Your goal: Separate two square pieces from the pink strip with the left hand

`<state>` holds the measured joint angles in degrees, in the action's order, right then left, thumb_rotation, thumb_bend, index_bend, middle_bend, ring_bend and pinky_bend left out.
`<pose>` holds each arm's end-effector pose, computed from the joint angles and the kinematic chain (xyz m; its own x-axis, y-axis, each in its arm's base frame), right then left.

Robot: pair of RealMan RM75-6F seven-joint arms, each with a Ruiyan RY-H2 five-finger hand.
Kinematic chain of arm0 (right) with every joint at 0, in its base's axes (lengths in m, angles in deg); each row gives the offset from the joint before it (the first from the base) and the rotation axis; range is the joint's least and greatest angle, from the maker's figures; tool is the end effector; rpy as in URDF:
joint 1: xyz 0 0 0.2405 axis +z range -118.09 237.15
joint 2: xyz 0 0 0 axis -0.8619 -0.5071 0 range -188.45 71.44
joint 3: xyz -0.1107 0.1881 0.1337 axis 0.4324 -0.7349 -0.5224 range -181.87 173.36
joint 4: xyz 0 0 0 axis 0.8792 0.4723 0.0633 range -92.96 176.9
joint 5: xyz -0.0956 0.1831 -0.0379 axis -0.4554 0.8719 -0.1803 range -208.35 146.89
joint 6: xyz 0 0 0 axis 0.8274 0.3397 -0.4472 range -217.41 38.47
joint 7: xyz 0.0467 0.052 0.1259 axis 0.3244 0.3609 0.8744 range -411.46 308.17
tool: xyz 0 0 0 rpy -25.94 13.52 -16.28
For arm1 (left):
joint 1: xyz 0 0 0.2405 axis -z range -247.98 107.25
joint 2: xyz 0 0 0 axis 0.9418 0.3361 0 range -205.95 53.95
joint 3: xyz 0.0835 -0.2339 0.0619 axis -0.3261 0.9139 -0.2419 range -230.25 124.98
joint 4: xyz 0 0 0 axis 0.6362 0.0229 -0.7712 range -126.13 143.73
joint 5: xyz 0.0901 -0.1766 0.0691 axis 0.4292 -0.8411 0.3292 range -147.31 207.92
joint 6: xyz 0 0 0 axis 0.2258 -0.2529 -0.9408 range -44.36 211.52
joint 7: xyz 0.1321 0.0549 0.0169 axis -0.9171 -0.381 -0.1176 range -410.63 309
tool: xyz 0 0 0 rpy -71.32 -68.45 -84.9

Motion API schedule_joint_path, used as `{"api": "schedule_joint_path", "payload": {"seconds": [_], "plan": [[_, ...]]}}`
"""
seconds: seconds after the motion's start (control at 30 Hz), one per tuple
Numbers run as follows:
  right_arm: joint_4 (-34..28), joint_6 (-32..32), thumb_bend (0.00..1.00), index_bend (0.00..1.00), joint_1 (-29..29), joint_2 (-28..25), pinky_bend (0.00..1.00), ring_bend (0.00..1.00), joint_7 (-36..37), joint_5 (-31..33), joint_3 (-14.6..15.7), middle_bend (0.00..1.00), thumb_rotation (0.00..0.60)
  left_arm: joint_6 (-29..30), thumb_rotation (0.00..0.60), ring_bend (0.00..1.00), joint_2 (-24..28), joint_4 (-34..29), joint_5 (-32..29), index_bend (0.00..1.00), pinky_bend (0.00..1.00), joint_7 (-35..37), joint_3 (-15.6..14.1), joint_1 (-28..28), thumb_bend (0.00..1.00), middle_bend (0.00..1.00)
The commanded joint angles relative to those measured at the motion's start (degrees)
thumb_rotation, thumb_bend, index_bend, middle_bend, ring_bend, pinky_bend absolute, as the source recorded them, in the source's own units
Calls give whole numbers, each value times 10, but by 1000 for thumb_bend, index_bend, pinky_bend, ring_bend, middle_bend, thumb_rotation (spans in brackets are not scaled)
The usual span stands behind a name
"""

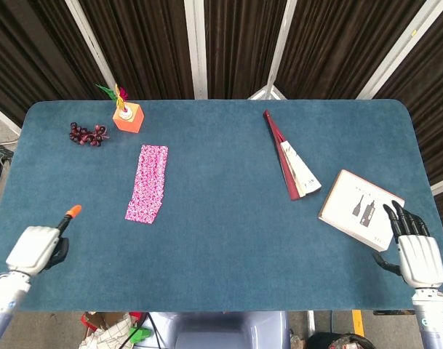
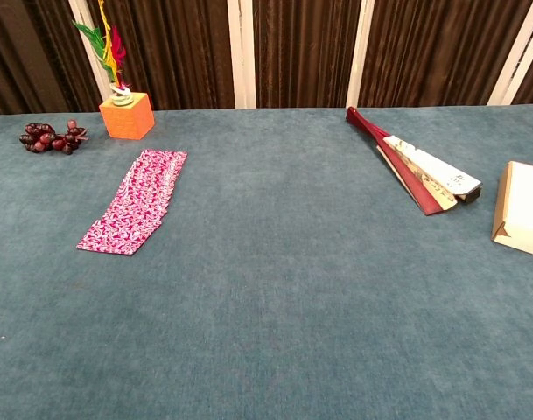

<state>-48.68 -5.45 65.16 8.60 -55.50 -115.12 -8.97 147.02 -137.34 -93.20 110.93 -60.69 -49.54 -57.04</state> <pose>-0.3117 -0.1921 0.1485 0.4310 0.0143 0.9022 -0.9024 0.0064 0.4309 -0.2786 0.2116 0.1128 0.4431 0.3207 0.8371 0.8960 -0.1283 -0.4252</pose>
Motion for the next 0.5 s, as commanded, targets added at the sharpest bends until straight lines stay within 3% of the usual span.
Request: {"api": "schedule_joint_path", "payload": {"seconds": [0.03, 0.23, 0.5], "plan": [[1, -2, 218, 8, 1, 1, 151, 118, 1, 1, 0, 0, 600, -83, 600, 821, -1, -18, -81, 72, 878, -50, 19, 60, 923, 928], [5, -6, 218, 8, 2, 2, 151, 118, 2, 4, -1, 0, 600, -158, 600, 821, -42, -10, -210, 73, 878, -150, 32, 137, 924, 928], [9, -5, 217, 9, 2, 2, 151, 118, 6, 7, -3, 0, 600, -154, 600, 823, -111, 8, -398, 73, 878, -285, 23, 236, 924, 928]]}}
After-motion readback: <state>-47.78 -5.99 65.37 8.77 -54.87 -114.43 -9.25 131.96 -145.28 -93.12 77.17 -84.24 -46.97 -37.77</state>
